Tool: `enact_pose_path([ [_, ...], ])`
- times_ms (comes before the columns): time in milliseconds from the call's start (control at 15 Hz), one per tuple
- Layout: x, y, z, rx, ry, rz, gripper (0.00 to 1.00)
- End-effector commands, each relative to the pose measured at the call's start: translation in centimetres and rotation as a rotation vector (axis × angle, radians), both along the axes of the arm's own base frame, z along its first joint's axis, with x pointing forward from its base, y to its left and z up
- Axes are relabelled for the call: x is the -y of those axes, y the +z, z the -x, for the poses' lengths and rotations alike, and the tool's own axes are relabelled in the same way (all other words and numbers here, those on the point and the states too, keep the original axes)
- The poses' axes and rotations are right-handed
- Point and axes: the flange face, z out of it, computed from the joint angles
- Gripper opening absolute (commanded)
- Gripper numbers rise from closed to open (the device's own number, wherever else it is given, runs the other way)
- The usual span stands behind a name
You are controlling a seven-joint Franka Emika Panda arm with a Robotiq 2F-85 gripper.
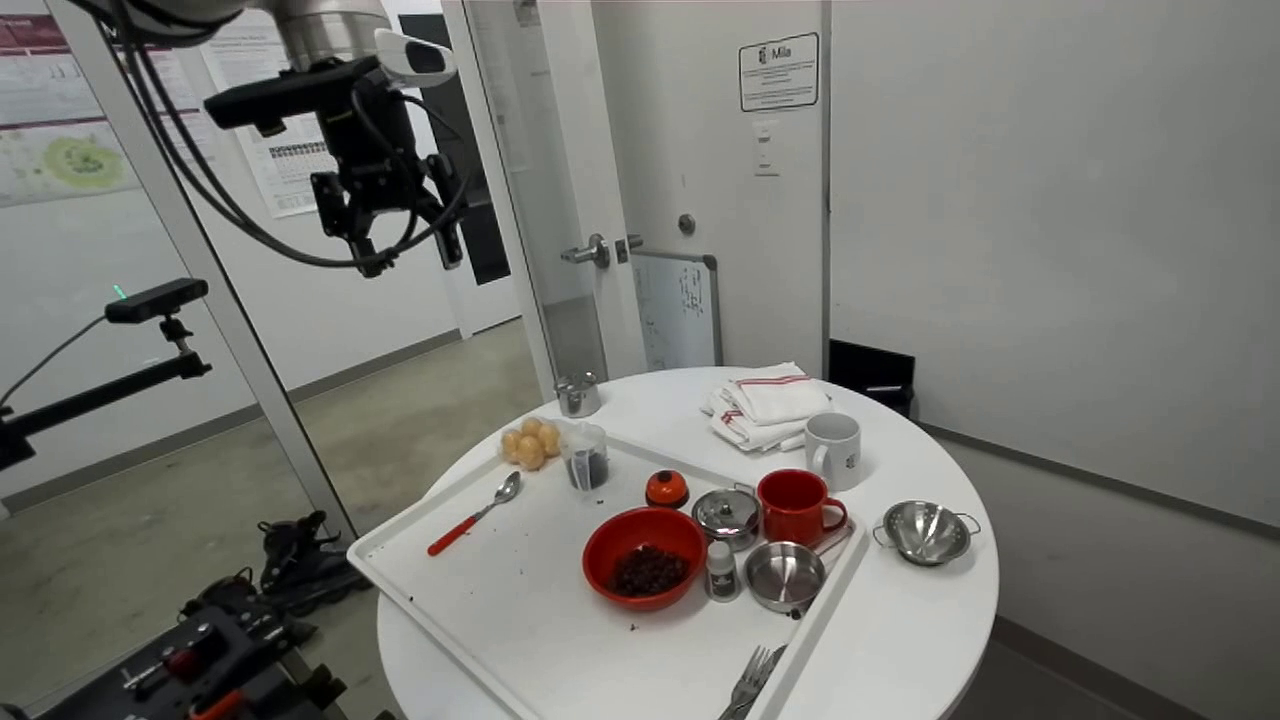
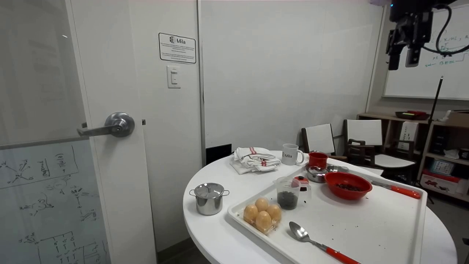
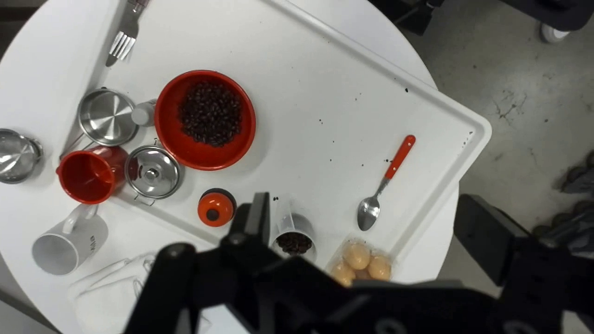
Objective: Pick up the jug and pour some of its contents into the red bowl
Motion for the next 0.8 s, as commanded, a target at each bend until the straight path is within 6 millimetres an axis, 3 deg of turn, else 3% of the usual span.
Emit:
enact_pose_path([
  [0, -2.9, -1.3, -4.8, -0.075, 0.147, 0.092, 1.0],
  [200, -4.7, -3.0, -7.6, -0.096, 0.226, 0.142, 1.0],
  [400, -5.8, -4.8, -9.0, -0.105, 0.212, 0.154, 1.0],
  [733, -6.7, -10.2, -11.1, -0.242, 0.204, 0.115, 1.0],
])
